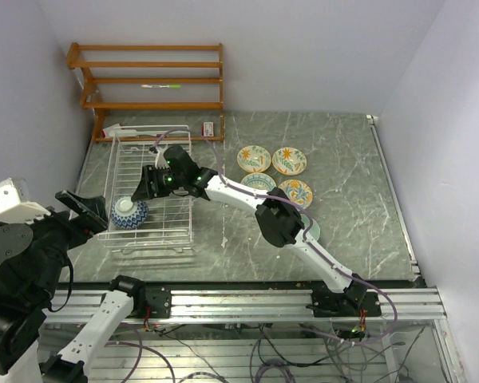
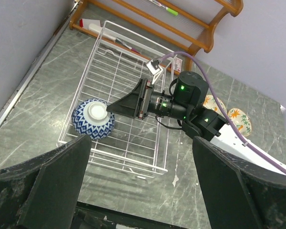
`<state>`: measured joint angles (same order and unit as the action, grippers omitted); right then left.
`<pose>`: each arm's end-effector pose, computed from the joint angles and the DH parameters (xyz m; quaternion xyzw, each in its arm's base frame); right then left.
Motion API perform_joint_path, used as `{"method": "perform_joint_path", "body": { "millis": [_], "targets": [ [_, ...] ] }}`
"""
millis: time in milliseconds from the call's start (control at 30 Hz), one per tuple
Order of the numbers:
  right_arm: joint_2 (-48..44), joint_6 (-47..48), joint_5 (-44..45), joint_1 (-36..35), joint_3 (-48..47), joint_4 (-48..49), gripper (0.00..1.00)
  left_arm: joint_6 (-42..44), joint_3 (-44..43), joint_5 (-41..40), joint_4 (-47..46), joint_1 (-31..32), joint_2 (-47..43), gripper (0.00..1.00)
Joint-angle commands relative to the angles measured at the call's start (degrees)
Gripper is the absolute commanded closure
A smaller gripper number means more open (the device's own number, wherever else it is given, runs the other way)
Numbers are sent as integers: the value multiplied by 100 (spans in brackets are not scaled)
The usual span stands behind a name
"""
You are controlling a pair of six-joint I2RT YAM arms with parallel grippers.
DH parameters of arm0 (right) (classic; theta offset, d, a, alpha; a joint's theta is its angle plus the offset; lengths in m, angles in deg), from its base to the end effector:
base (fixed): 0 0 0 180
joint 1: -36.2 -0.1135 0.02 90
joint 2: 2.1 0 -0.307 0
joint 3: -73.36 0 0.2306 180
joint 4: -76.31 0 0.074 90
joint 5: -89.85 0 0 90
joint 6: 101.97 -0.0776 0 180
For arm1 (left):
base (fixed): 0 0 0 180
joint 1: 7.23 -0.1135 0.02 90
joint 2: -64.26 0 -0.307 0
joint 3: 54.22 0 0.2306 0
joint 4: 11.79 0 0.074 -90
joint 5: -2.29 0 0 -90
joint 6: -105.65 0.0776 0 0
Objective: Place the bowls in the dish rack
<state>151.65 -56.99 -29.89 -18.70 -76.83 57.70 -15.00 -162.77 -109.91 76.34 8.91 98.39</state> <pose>0.3460 0.5592 0.1816 -0.2117 0.7868 0.5499 0.1839 -0.0211 0.0366 0.4733 -0.2154 0.7505 -0.1017 0.6164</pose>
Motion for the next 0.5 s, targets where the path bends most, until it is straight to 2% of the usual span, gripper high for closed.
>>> {"method": "perform_joint_path", "body": {
  "millis": [0,467],
  "targets": [
    [-188,203,-176,-89,332,-58,44,35,81,110,-204,38,-3,1],
    [-948,502,-299,-417,1248,-303,46,2,279,173,-354,38,-38,1]
  ]
}}
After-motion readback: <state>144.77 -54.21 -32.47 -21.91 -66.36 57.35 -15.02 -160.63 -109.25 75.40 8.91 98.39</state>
